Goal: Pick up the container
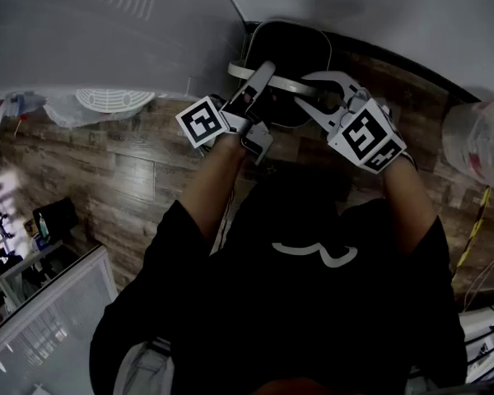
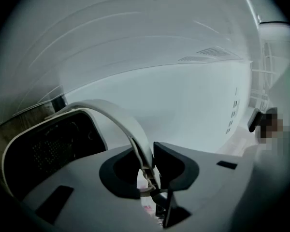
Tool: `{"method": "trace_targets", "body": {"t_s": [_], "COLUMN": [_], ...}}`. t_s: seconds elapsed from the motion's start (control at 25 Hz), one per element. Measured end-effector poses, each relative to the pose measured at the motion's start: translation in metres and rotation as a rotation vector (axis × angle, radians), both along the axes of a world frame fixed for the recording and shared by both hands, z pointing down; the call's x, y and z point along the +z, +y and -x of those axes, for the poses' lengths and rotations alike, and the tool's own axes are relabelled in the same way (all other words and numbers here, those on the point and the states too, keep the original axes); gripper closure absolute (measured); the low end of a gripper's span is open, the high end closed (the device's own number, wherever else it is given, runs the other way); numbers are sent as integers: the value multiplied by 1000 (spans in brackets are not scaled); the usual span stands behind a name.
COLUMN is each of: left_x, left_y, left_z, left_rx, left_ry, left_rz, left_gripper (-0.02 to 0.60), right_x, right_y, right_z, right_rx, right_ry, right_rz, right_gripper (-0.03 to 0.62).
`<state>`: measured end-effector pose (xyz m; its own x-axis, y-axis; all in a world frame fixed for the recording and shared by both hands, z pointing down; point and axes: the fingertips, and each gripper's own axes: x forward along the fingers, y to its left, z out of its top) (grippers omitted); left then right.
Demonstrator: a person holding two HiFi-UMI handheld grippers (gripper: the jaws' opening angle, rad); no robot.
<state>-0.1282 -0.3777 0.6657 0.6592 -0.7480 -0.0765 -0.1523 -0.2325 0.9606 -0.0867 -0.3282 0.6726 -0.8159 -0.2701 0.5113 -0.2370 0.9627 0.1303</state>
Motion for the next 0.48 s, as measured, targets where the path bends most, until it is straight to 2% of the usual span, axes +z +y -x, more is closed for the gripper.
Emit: {"method": "trace_targets", "body": {"t_s": [0.12, 0.28, 0.48], "left_x": [-4, -8, -51], "left_y": [-4, 5, 31], "left_z": [-2, -6, -21], "left_rx": [-13, -11, -15], "left_ry": [-1, -16, -4], "left_rz": [46, 127, 196], "left_gripper": [493, 495, 502], "right_x": [-6, -7, -46], "right_y": [-3, 8, 34], "right_z": [-1, -4, -17], "right_rx": [15, 20, 38], "right_ry": [-19, 7, 13], "right_rz": [47, 115, 188], "right_gripper": [487, 488, 488]}}
